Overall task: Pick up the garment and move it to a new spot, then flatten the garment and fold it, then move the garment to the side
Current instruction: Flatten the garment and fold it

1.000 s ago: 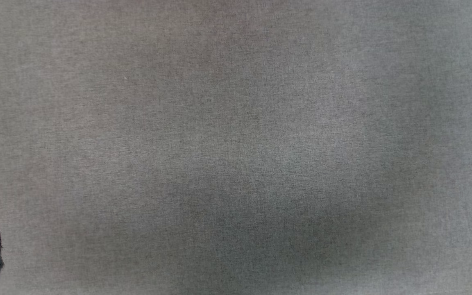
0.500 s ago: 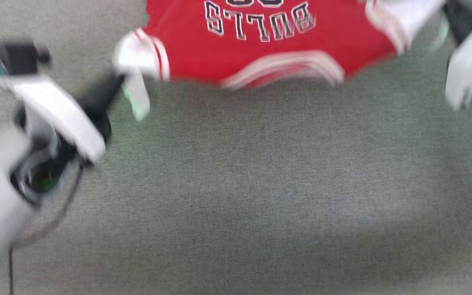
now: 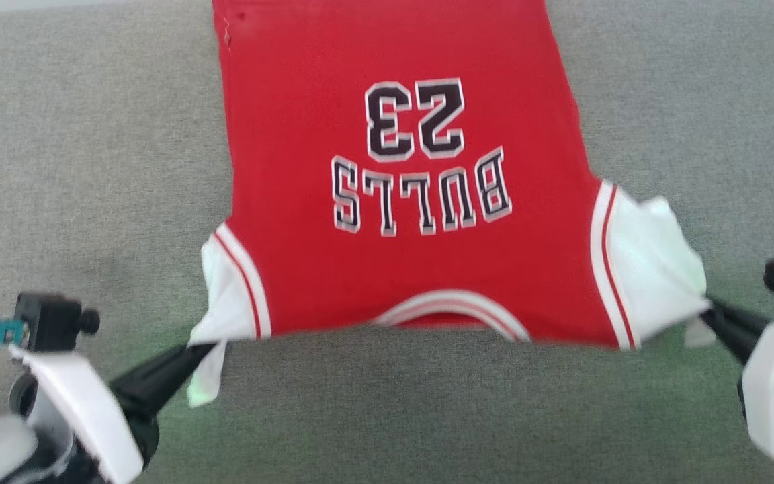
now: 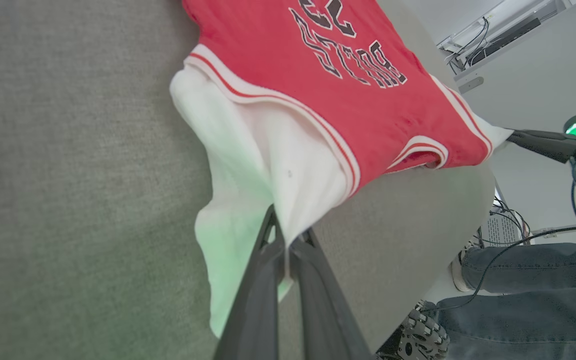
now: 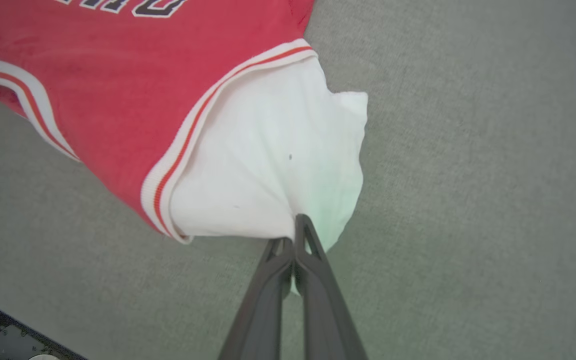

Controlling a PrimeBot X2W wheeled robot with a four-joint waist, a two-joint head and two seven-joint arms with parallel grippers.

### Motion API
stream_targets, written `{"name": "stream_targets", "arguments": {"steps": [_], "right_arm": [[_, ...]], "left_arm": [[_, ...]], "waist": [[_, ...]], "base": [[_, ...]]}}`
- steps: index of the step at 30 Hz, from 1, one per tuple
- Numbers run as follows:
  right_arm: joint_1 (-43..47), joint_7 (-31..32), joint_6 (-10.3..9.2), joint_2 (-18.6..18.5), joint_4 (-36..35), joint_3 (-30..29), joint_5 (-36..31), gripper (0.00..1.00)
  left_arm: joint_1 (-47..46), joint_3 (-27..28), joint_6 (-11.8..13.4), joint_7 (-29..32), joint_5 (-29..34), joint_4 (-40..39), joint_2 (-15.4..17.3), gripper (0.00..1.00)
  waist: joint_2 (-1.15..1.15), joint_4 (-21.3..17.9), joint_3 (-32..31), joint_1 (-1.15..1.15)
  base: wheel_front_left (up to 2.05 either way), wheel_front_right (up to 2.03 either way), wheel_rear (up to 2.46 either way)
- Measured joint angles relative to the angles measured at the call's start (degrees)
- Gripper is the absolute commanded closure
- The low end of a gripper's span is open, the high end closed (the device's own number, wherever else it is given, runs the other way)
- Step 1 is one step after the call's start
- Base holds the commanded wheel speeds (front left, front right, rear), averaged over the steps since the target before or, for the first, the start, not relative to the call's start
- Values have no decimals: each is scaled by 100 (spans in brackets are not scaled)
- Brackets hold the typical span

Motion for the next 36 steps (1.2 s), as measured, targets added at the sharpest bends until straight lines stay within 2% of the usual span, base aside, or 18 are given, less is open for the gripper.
{"name": "stream_targets", "arguments": {"steps": [8,12,14,17,23,26,27,28,29,32,36], "right_arm": [[1746,1049,0,448,-1402,-765,79,100],[2260,1296,0,648,-1904,-991,52,100],[2282,1308,-1,777,-1986,-1049,44,100],[2157,1307,-1,769,-1845,-942,-38,100],[1690,1277,-1,630,-999,-374,30,100],[1537,1099,-1,575,-693,-202,9,100],[1461,966,-1,561,-604,-205,-16,74],[1449,915,-1,571,-592,-231,-22,4],[1439,882,-1,583,-600,-285,-44,0],[1424,854,-1,608,-698,-500,-49,0],[1285,1055,-1,627,-1192,-1274,22,0]], "left_arm": [[714,-88,0,-309,130,-726,671,100],[957,-59,0,-387,148,-894,806,100],[1004,-20,0,-401,185,-868,745,100],[1009,2,0,-415,185,-725,444,100],[980,-52,0,-341,354,-158,-47,100],[941,-59,0,-335,357,-116,-169,100],[934,-62,0,-335,366,-116,-163,100],[934,-60,0,-335,377,-118,-143,100],[928,-54,0,-338,390,-124,-131,100],[910,-37,0,-343,405,-167,-116,100],[873,29,0,-367,565,-289,-111,100]], "waist": [[0,74,43,0],[0,118,107,0],[0,137,141,0],[0,149,182,0],[0,140,238,0],[0,173,265,0],[0,202,283,0],[0,218,291,0],[0,235,295,0],[0,281,299,0],[0,412,312,0]], "base": [[0,0,0],[0,0,0],[0,0,0],[0,0,0],[0,0,0],[0,0,0],[0,0,0],[0,0,0],[0,0,0],[0,0,0],[0,0,0]]}}
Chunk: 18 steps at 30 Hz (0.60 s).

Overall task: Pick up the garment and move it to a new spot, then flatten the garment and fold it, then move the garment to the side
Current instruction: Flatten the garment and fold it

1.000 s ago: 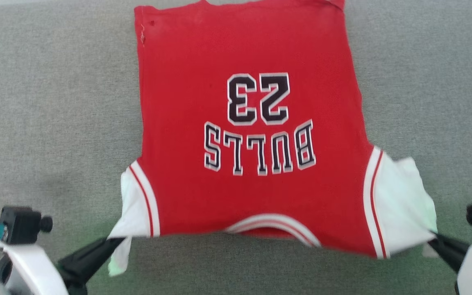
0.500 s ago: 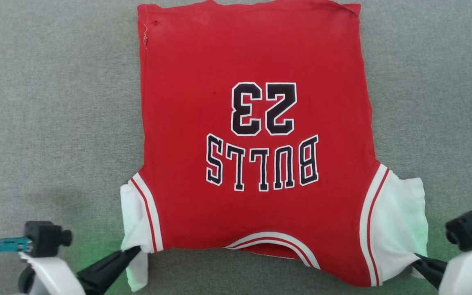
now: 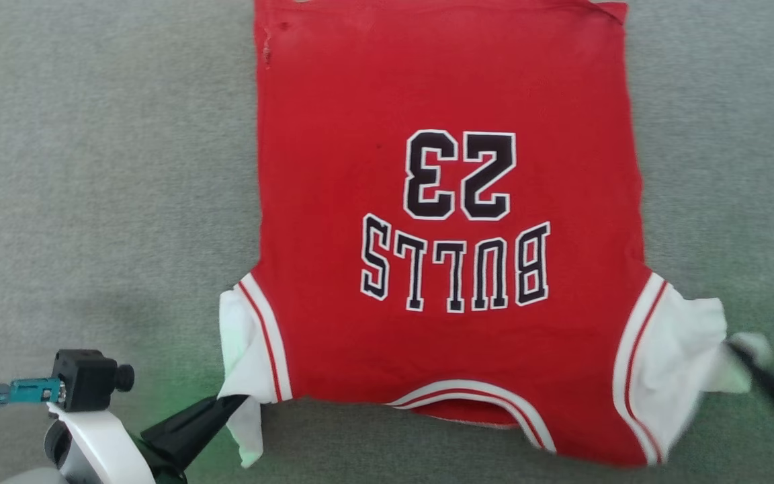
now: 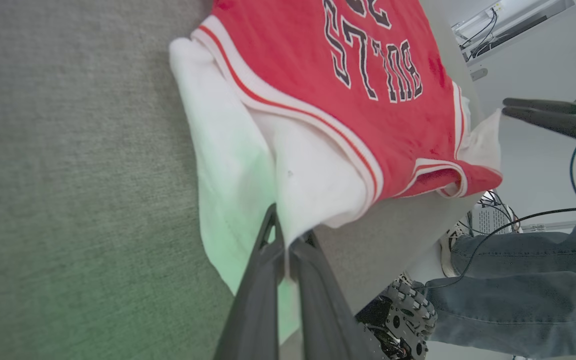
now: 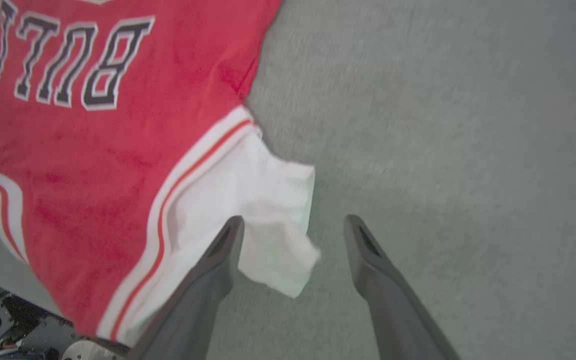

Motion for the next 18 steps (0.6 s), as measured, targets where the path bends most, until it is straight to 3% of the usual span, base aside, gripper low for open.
{"name": "stream_targets", "arguments": {"steps": [3,7,12,18], "right_arm": [[-469,269,0,-165,-278,-487,167,0],[-1757,393,0,-408,131,-608,261,0],[-3743,296,-1,-309,1577,-78,-48,0],[-5510,368,-2,-145,3394,520,-699,0]], "left_arm": [[-9,119,1,-32,107,-51,-2,100],[-55,234,7,-37,308,-154,-110,100],[-254,333,7,-49,544,-204,-346,100],[-444,367,7,-49,805,-298,-517,100]], "waist": [[0,111,47,0],[0,236,215,0],[0,464,491,0],[0,767,871,0]], "base": [[0,0,0],[0,0,0],[0,0,0],[0,0,0]]}}
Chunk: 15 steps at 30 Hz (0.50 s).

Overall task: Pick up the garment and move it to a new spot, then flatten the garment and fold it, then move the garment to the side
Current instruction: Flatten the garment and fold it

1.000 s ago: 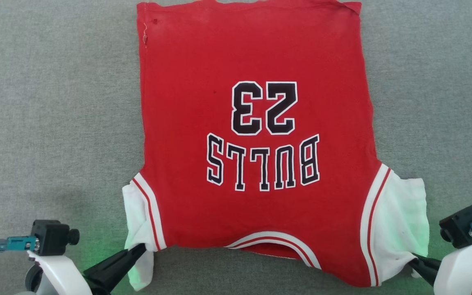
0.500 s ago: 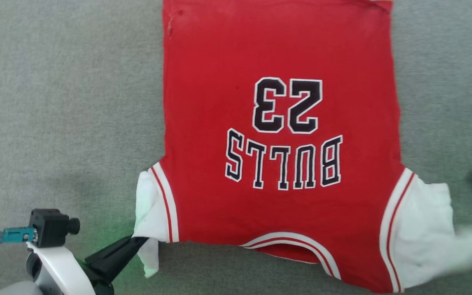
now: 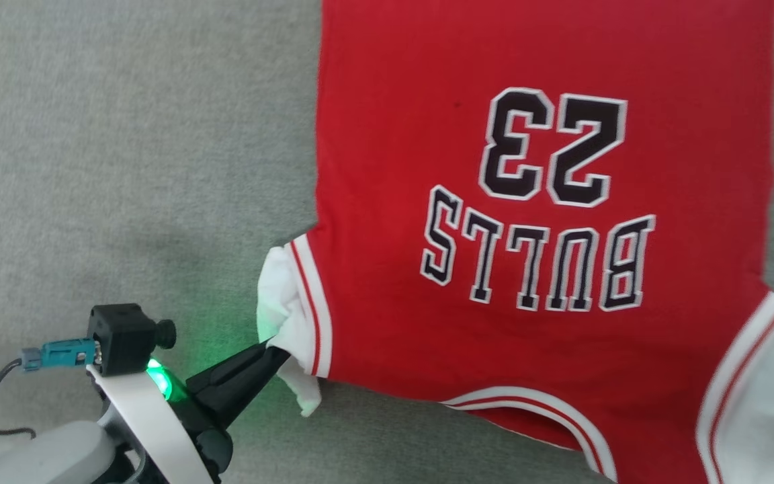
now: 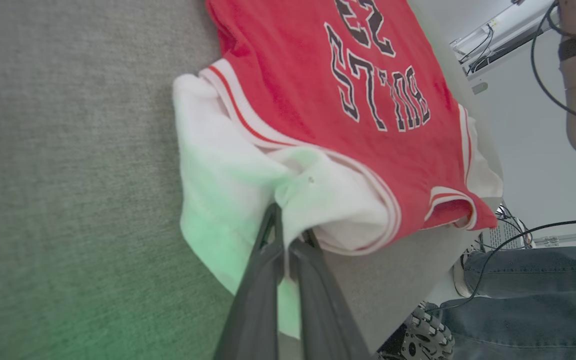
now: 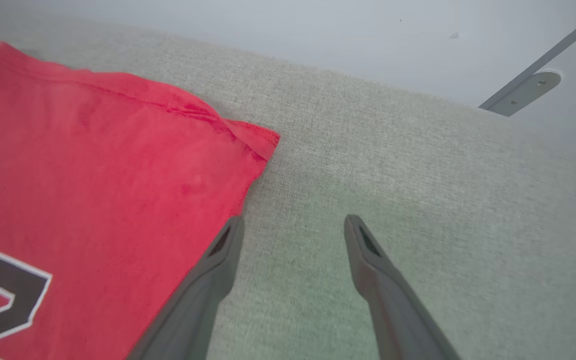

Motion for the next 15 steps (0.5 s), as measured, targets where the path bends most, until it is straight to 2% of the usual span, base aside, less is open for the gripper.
{"name": "stream_targets", "arguments": {"steps": [7,13,14,15], "right_arm": [[-1050,314,1,46,1396,703,-369,0],[-1534,463,-3,18,1827,1051,-298,0],[-1558,441,-4,7,1868,1111,-278,61],[-1564,404,-4,4,1903,1162,-257,80]], "left_arm": [[-120,13,-1,-1,127,-67,-138,100],[-161,7,-1,-1,192,-87,-213,100],[-174,8,-1,-1,191,-79,-229,100],[-179,3,-1,-1,190,-60,-244,100]], "waist": [[0,314,409,0],[0,428,590,0],[0,429,592,0],[0,424,584,0]], "base": [[0,0,0],[0,0,0],[0,0,0],[0,0,0]]}}
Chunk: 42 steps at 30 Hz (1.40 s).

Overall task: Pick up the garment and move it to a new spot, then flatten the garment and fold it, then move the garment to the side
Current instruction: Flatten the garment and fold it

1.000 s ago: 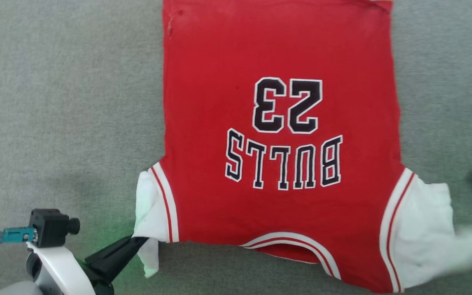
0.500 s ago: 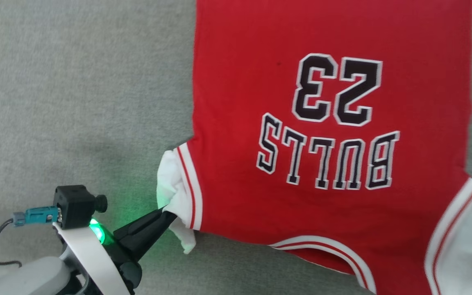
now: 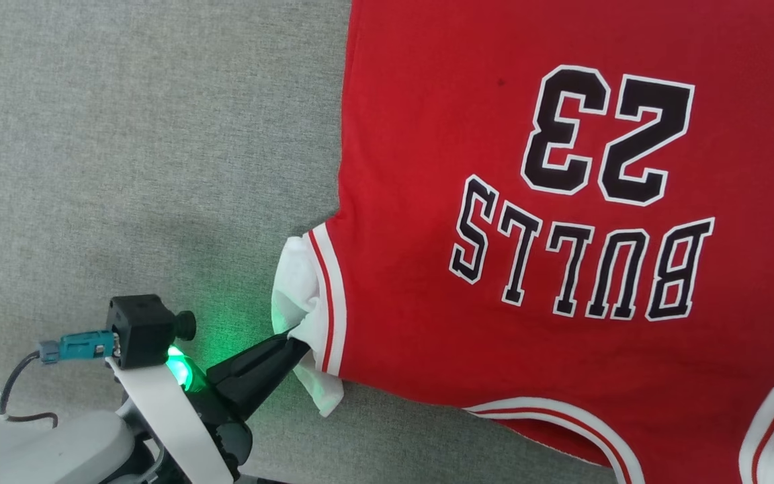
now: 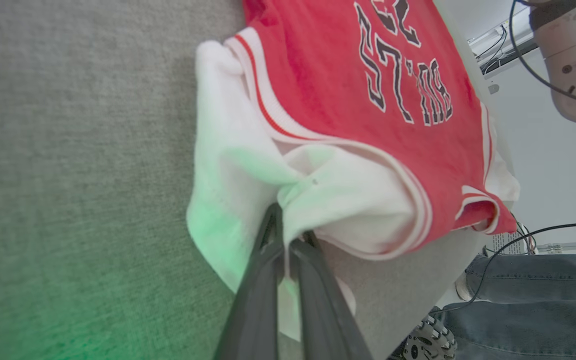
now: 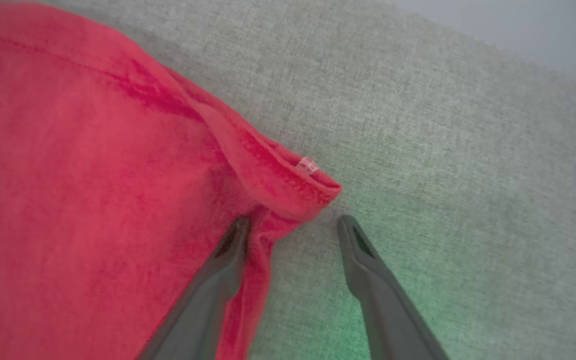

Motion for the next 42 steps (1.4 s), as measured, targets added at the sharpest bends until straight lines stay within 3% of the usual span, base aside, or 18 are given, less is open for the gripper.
{"name": "stream_targets", "arguments": {"steps": [1,7,13,19,25,30,33,39,40,41,42], "right_arm": [[-5,-49,0,-4,51,53,47,100],[140,-486,2,0,246,297,321,100],[712,-714,2,-355,-30,493,838,100],[2066,-499,1,-1027,-1165,490,1549,100],[4221,123,2,-1575,-2619,191,2148,100],[5993,775,2,-1482,-3758,-144,2488,100],[6759,1066,2,-1237,-4317,-248,2474,100],[7355,1274,2,-710,-4899,-275,2179,100],[7354,1222,2,-660,-4936,-310,2089,85],[7351,1187,2,-642,-4976,-368,2031,59],[7341,1140,2,-634,-5047,-443,2011,24]], "left_arm": [[-7,-7,0,0,-7,22,-13,100],[-26,60,0,0,-164,222,-35,100],[298,393,0,-4,-310,409,15,100],[721,615,0,-7,-374,525,94,100],[1051,903,-1,-7,-383,631,192,100],[1261,1137,-1,-7,-361,690,255,100],[1348,1235,-1,-7,-346,705,250,100],[1448,1363,-1,-7,-283,724,255,100],[1451,1376,-1,-7,-267,721,256,100],[1461,1386,-1,-7,-264,717,257,100],[1468,1396,-1,-7,-260,714,257,100]], "waist": [[0,-7,-19,0],[0,-111,-278,0],[0,-335,-709,0],[0,-616,-1169,0],[0,-939,-1484,0],[0,-1161,-1631,0],[0,-1239,-1683,0],[0,-1312,-1695,0],[0,-1317,-1692,0],[0,-1322,-1692,0],[0,-1324,-1696,0]], "base": [[0,0,0],[0,0,0],[0,0,0],[0,0,0],[0,0,0],[0,0,0],[0,0,0],[0,0,0],[0,0,0],[0,0,0],[0,0,0]]}}
